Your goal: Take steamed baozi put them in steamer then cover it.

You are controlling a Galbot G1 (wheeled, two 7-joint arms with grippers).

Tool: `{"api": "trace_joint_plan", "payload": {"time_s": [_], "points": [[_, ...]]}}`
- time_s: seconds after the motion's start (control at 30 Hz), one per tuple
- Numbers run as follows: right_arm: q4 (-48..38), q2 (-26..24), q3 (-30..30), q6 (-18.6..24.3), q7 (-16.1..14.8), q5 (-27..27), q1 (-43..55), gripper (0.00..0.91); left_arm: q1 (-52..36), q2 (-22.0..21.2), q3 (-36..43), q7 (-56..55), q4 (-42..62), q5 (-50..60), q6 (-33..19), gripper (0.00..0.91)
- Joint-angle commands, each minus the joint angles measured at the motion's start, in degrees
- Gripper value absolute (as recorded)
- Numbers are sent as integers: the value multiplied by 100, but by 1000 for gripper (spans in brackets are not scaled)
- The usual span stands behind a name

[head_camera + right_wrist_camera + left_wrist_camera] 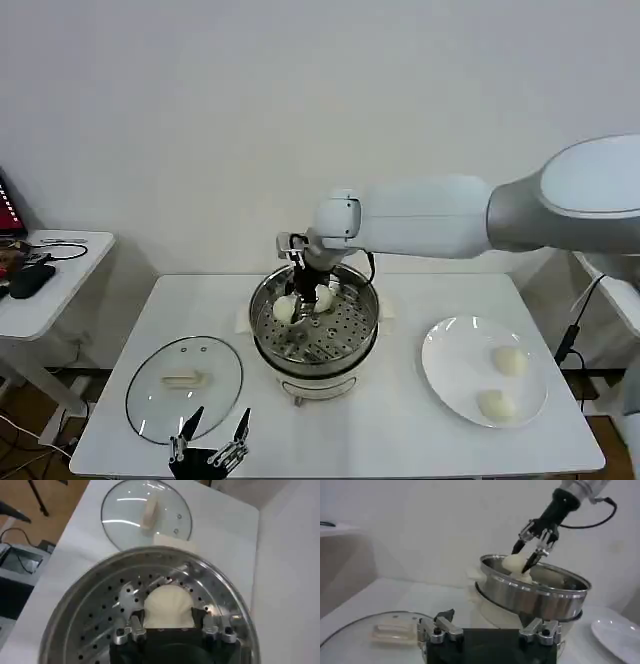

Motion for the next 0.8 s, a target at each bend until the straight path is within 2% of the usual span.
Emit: {"api": "trace_joint_plan", "payload": {"time_s": [0.03, 0.57, 0.6, 0.63, 0.8], "points": [[-171, 152, 24, -109, 60, 31, -258, 645, -2, 2, -1, -3, 10, -4, 1, 907], [-471, 286, 111, -190, 94, -70, -545, 655, -2, 1, 0, -2, -11, -24, -1, 907], [-472, 285, 108, -193, 93, -83, -549, 685, -2, 0, -2, -3, -13, -25, -1, 907], [-469, 278, 98, -196, 95, -94, -548, 907, 0, -2, -6, -4, -14, -28, -2, 907], [-420, 257, 100, -246, 144, -91, -530, 907, 6, -10, -29, -7, -22, -42, -5, 907]]}}
